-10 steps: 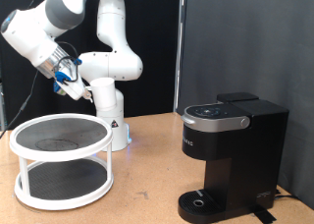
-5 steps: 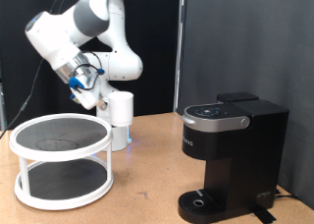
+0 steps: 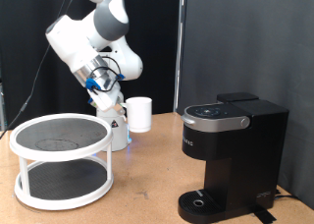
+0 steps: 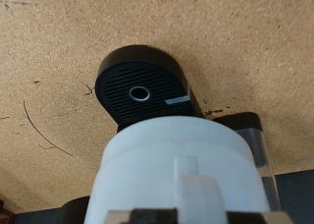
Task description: Make a cup of coffee with the keurig machine
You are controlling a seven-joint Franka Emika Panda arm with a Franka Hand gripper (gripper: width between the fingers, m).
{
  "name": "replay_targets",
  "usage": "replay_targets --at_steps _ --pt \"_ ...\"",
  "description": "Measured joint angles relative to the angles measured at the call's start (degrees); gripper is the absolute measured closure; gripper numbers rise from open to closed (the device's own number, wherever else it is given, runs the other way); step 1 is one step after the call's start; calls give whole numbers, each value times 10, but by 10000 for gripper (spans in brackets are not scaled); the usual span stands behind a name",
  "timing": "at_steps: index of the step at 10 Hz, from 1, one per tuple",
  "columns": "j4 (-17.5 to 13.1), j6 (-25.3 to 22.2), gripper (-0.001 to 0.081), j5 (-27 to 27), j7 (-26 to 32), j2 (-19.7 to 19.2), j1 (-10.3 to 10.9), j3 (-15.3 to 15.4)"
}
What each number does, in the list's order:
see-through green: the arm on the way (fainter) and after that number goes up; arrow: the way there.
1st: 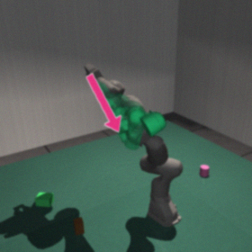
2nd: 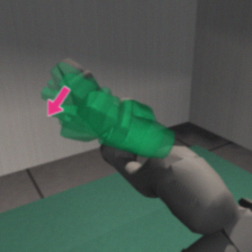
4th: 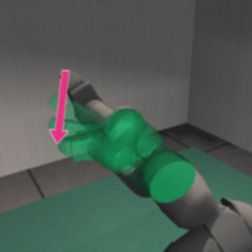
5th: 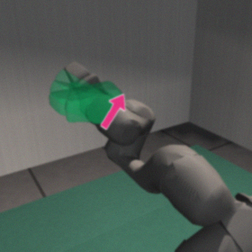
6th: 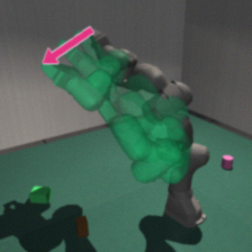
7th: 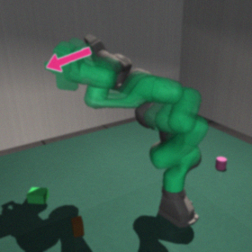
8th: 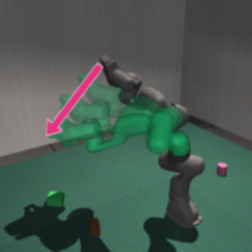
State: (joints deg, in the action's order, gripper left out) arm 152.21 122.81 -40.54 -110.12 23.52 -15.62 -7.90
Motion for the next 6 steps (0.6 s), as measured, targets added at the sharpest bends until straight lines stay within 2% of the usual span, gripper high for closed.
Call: replay_targets --at_steps 3,6 --pt "0 20 730 -17 -35 -16 4 19" --pt "0 23 730 -22 -37 -25 6 25"
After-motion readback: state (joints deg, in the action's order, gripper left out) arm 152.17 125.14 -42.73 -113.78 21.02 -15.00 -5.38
